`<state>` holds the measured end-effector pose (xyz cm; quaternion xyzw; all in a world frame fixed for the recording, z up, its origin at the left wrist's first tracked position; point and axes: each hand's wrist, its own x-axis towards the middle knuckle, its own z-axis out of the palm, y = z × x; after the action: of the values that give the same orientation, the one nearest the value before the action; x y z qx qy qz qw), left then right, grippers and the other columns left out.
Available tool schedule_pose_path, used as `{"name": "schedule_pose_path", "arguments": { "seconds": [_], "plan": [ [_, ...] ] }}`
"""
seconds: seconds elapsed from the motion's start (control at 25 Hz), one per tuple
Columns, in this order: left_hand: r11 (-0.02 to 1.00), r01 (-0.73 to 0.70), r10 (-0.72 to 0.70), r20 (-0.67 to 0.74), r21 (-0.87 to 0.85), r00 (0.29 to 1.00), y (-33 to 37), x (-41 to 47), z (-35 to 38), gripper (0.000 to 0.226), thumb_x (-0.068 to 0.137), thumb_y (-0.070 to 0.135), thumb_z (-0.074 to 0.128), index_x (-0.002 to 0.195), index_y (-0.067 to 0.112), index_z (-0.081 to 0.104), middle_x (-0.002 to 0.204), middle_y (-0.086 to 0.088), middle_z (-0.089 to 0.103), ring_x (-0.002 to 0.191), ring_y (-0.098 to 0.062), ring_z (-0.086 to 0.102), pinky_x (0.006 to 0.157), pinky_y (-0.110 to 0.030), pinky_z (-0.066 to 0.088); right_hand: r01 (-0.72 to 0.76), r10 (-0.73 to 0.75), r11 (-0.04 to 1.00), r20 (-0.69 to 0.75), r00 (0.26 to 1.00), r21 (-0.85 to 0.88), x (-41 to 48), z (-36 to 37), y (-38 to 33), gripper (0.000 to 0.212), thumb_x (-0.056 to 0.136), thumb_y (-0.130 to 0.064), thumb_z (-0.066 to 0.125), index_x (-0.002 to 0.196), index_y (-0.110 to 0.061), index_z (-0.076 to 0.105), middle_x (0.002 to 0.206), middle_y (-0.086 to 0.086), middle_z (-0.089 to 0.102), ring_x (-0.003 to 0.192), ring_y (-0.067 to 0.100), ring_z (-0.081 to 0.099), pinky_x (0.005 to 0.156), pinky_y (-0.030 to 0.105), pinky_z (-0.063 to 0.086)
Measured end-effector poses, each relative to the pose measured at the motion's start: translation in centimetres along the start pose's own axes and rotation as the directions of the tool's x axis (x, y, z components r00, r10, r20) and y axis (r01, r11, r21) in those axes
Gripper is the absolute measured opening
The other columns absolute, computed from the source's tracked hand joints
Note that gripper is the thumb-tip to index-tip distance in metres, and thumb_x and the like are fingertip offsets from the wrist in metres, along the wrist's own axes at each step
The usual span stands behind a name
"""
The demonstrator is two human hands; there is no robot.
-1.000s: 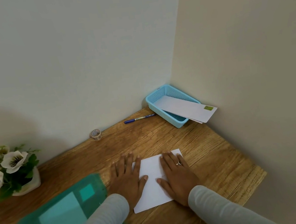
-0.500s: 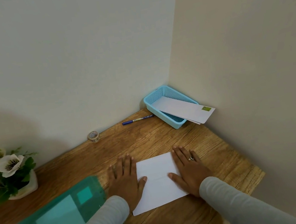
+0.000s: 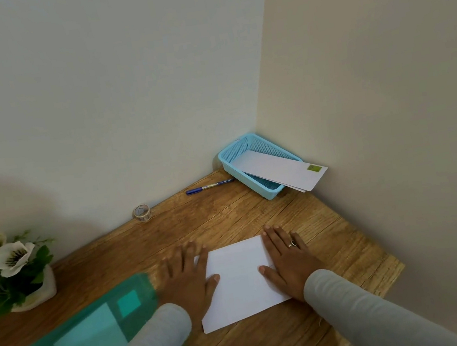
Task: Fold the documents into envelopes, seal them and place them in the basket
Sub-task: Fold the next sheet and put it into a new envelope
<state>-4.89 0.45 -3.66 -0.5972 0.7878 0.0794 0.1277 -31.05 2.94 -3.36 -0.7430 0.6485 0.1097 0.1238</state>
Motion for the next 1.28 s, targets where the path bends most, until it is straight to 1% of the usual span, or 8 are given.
{"name": "schedule_pose_path", "arguments": {
  "seconds": [0.08,0.24,0.4,0.64,0.8,0.96,1.16,1.28],
  "plan": [
    [1.0,0.015,-0.015,0.005,0.01,1.0,-1.1,-0.7,-0.6,0.081,0.096,0.072,0.015,0.161,0.029,-0.006,0.17,-0.006,-0.006,0.155,-0.036,-0.004,0.122,-0.055,0.002,-0.009,0.009,1.0,0.022,1.0,-0.011,0.1,-0.1,-0.1,0.085,0.099,-0.069,0.009,0.161,-0.016,-0.015,0.171,0.003,-0.017,0.157,0.023,-0.015,0.125,0.047,-0.007],
    [0.998,-0.054,0.053,-0.028,-0.025,0.998,-1.1,-0.4,-2.8,0.076,0.097,0.068,0.038,0.159,0.028,0.02,0.162,-0.003,0.023,0.148,-0.029,0.022,0.121,-0.047,0.021,-0.026,0.028,0.999,0.067,0.997,-0.028,0.3,-1.0,-1.0,0.094,0.098,-0.072,0.023,0.162,-0.013,-0.011,0.171,0.007,-0.012,0.158,0.028,-0.009,0.127,0.053,0.002],
    [0.985,-0.089,0.1,0.07,-0.145,0.993,-1.0,1.5,-4.6,0.075,0.088,0.062,0.065,0.15,0.035,0.034,0.156,0.002,0.037,0.143,-0.024,0.035,0.119,-0.044,0.031,-0.031,0.028,0.999,0.103,0.994,0.027,0.5,-2.8,-1.6,0.098,0.094,-0.073,0.042,0.163,-0.018,0.0,0.172,0.005,-0.005,0.158,0.031,-0.002,0.127,0.052,0.006],
    [0.955,-0.061,0.105,0.141,-0.289,0.984,-0.9,2.6,-5.5,0.061,0.074,0.054,0.083,0.122,0.036,0.049,0.129,0.009,0.053,0.116,-0.018,0.052,0.099,-0.031,0.048,-0.011,-0.001,0.992,0.092,0.996,0.128,0.5,-4.7,-1.5,0.099,0.084,-0.066,0.067,0.16,-0.033,0.013,0.168,0.002,0.017,0.155,0.03,0.015,0.124,0.053,0.014],
    [0.903,-0.062,0.087,0.039,-0.425,0.995,-1.0,2.2,-5.8,0.035,0.081,0.04,0.083,0.104,0.035,0.057,0.106,0.012,0.062,0.096,-0.011,0.059,0.08,-0.021,0.051,0.043,-0.046,0.997,0.04,0.998,0.068,0.5,-6.5,-1.9,0.085,0.088,-0.05,0.072,0.156,-0.03,0.025,0.16,0.004,0.036,0.15,0.031,0.029,0.124,0.052,0.014],
    [0.846,-0.103,0.064,-0.091,-0.523,0.994,-1.4,1.5,-6.6,0.014,0.089,0.029,0.075,0.09,0.033,0.061,0.091,0.01,0.064,0.083,-0.009,0.058,0.064,-0.017,0.042,0.071,-0.063,0.995,-0.107,0.992,0.066,0.6,-8.2,-2.6,0.047,0.098,-0.027,0.063,0.142,-0.027,0.05,0.144,0.001,0.056,0.135,0.027,0.048,0.123,0.047,0.022],
    [0.837,-0.252,0.111,-0.301,-0.485,0.947,-2.3,0.6,-6.2,0.026,0.086,0.029,0.078,0.078,0.04,0.056,0.097,0.02,0.06,0.092,-0.01,0.056,0.074,-0.022,0.047,0.149,-0.128,0.986,-0.239,0.963,0.07,-0.1,-8.7,-3.0,0.018,0.096,-0.019,0.063,0.113,-0.025,0.064,0.12,-0.003,0.066,0.112,0.021,0.056,0.114,0.039,0.037],
    [0.874,-0.241,0.18,-0.18,-0.422,0.967,-2.3,-0.3,-4.4,0.025,0.082,0.056,0.074,0.092,0.042,0.055,0.117,0.021,0.053,0.109,-0.009,0.051,0.093,-0.025,0.046,0.131,-0.108,0.981,-0.159,0.981,0.145,-1.3,-6.8,-3.2,0.025,0.095,-0.03,0.067,0.119,-0.029,0.06,0.131,-0.004,0.058,0.122,0.021,0.05,0.107,0.034,0.042]
  ]
}}
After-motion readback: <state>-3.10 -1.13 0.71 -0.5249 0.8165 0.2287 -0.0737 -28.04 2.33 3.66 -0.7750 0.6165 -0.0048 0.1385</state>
